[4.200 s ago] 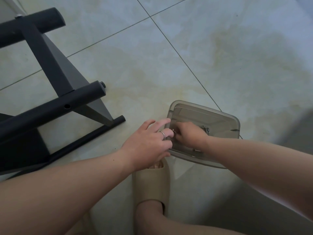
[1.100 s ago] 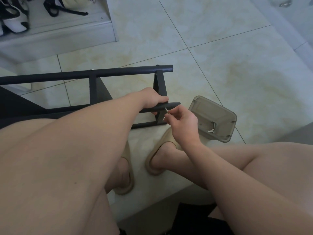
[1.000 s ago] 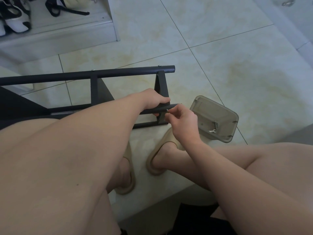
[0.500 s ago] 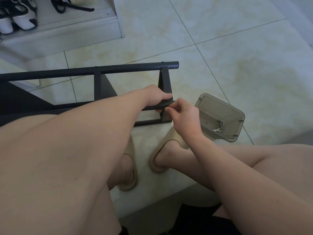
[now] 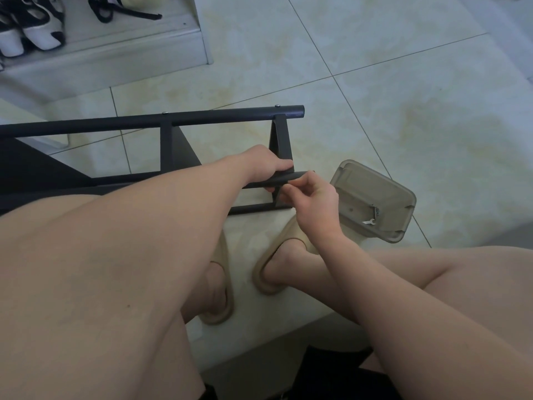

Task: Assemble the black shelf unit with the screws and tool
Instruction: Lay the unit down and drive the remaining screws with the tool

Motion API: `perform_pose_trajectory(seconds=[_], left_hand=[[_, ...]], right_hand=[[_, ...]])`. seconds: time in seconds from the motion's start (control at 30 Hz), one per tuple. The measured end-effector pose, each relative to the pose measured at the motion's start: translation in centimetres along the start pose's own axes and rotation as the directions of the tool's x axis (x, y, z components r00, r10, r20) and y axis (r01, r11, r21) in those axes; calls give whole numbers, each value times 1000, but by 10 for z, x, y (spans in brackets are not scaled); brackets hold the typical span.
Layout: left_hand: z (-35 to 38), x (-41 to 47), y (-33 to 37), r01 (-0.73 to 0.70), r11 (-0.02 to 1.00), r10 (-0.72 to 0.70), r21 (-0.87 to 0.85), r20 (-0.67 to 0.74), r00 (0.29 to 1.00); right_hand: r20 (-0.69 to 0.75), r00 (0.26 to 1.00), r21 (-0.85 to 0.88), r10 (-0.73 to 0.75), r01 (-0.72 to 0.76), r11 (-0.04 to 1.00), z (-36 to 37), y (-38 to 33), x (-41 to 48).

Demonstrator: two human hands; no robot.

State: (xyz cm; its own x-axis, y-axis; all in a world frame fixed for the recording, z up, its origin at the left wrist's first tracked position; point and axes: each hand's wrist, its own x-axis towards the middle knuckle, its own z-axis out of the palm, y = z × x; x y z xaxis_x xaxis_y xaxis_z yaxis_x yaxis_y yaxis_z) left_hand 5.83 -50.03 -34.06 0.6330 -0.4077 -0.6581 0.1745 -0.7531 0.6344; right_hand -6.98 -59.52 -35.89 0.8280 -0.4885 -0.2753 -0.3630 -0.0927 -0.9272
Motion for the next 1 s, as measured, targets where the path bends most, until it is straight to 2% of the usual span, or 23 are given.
perform_pose_trajectory(seconds=[0.13,0.23,0.37,0.5,0.57,0.67,0.73,0.83,0.9,1.0], left_hand=[[1,-2,0,-3,1000,3,8,13,1000],[0,-4,2,0,1000,0,21,9,1000],[0,-4,2,-1,1000,0,23,12,1000],[-2,-3,2,1,1000,-1,29,17,1000],[-2,-2,1,-1,1000,1,31,12,1000],[-1,0,0,4,1000,-4,15,6,1000],[-1,0,0,8,1000,-8,13,4,1000],[-2,0,0,2,1000,-2,8,2,1000],[-2,0,0,-1,1000,1,9,3,1000],[-2,0,0,-1,1000,1,10,10,1000]], right_hand=[[-4,994,142,108,-106,984,3,-2,0],[-12,990,151,140,-137,979,4,-6,0],[-12,995,-20,98,-98,995,4,-11,2],[13,998,-382,-56,57,922,3,-15,1],[48,992,-453,-119,128,882,3,-15,0],[57,988,-474,-145,154,867,4,-14,-1],[6,995,-433,-98,91,897,5,-15,0],[-53,996,-183,66,-75,980,6,-17,4],[-30,988,2,151,-151,989,5,-18,5],[1,977,168,212,-209,963,4,-19,3]])
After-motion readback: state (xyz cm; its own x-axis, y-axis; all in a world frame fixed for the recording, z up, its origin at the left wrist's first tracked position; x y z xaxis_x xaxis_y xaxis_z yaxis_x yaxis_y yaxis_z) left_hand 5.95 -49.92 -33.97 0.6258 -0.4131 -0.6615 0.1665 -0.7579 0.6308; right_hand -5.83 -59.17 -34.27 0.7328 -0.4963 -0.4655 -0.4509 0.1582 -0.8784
